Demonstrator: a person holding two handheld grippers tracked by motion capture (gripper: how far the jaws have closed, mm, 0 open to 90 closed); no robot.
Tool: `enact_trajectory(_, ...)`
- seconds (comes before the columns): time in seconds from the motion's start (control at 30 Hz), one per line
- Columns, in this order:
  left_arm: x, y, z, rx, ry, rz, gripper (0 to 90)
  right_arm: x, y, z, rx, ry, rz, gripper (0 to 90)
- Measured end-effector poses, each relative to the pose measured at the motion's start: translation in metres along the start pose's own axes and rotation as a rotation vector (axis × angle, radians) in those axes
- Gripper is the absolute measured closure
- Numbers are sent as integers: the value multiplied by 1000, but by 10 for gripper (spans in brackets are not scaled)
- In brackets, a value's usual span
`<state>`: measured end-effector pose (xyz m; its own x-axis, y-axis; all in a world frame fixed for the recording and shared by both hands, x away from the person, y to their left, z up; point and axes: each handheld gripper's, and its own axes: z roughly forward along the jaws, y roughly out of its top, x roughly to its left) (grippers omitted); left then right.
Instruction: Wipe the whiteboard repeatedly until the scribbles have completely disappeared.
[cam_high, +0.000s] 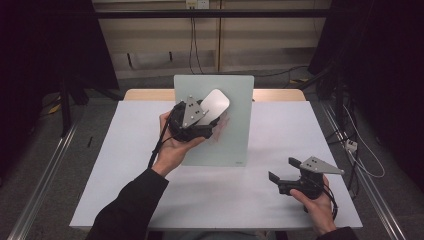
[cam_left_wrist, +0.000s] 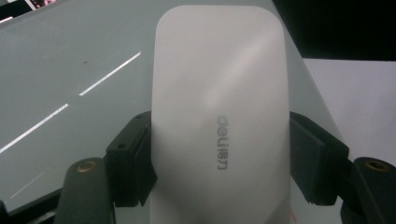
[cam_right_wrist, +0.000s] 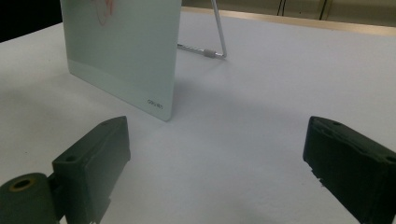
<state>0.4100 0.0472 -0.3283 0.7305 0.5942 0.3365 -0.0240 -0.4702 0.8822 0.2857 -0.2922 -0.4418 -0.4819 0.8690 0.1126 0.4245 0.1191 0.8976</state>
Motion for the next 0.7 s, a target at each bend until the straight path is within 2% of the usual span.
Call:
enact_trajectory(0.13, -10, -7, 3, 41, -34, 41, 311, 1, 0, 0, 1, 1, -3, 73)
enact_trajectory(0.2, -16, -14, 4, 53, -58, 42, 311, 1, 0, 0, 0, 2, -3, 73)
enact_trajectory(0.43, -34, -31, 8, 114, -105, 96, 310, 1, 0, 1, 1, 0, -2, 73)
enact_trajectory(0.57, -33, -29, 8, 120, -115, 93, 310, 1, 0, 1, 1, -1, -2, 73)
enact_trajectory(0.7, -27, -22, 8, 97, -110, 72, 310, 1, 0, 1, 1, 0, -4, 73)
